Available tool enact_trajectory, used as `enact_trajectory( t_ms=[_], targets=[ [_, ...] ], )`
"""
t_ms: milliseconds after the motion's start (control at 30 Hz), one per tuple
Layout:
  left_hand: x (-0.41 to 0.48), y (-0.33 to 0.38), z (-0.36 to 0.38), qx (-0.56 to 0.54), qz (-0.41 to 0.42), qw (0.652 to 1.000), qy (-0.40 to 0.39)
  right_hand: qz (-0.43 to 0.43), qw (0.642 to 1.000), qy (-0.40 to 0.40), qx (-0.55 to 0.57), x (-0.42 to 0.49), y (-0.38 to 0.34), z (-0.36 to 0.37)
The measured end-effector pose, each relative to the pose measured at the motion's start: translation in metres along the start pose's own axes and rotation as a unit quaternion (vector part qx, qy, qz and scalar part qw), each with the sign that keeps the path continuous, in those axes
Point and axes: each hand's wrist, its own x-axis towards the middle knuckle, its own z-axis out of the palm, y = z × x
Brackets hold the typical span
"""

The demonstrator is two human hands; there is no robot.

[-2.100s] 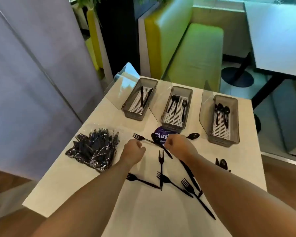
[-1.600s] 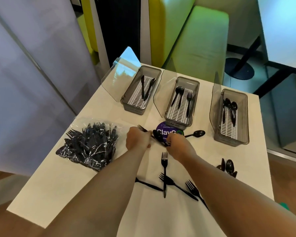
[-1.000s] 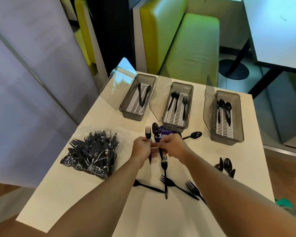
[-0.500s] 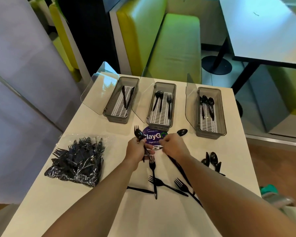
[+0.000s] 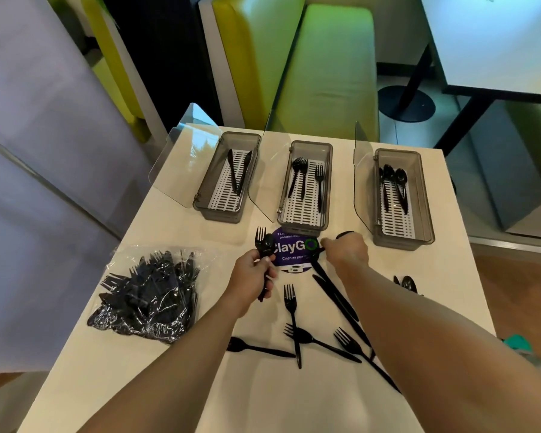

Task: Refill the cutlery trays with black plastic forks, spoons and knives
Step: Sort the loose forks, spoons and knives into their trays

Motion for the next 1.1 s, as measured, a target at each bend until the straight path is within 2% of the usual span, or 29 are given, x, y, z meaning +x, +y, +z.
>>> enact_trajectory(
  t_ms=[167,267,333,400,500,700,833,967,1033,1100],
  targets=[
    [0.0,-0.001,-0.005,-0.011,-0.016,1.0,-0.018,0.084,0.983,-0.024,0.164,0.006,-0.004,0.001],
    [-0.002,0.0,-0.003,-0.026,-0.031,0.999,-0.023,0.092,0.965,-0.044,0.243,-0.002,-0.007,-0.011],
    [-0.004,0.001,0.001,-0.046,-0.046,0.998,-0.027,0.091,0.958,-0.085,0.258,-0.01,-0.006,-0.021],
    [-0.007,0.003,0.008,-0.055,-0.056,0.996,-0.033,0.073,0.961,-0.141,0.228,-0.024,-0.002,-0.031],
    [-0.012,0.004,0.021,-0.049,-0.062,0.996,-0.036,0.015,0.965,-0.23,0.123,-0.045,0.009,-0.039],
    [-0.025,0.004,0.049,-0.071,-0.062,0.993,-0.07,-0.105,0.928,-0.357,0.025,-0.076,0.033,-0.044],
    [-0.035,-0.002,0.055,0.017,-0.029,0.994,-0.107,-0.161,0.912,-0.376,-0.03,-0.083,0.043,-0.051],
    [-0.039,-0.006,0.055,0.015,-0.032,0.994,-0.103,-0.182,0.902,-0.388,-0.044,-0.082,0.049,-0.06],
    [-0.038,-0.008,0.053,0.005,-0.02,0.997,-0.072,-0.201,0.915,-0.347,-0.052,-0.078,0.049,-0.061],
    [-0.037,-0.009,0.05,0.005,-0.012,0.999,-0.045,-0.243,0.932,-0.25,-0.098,-0.068,0.051,-0.061]
  ],
)
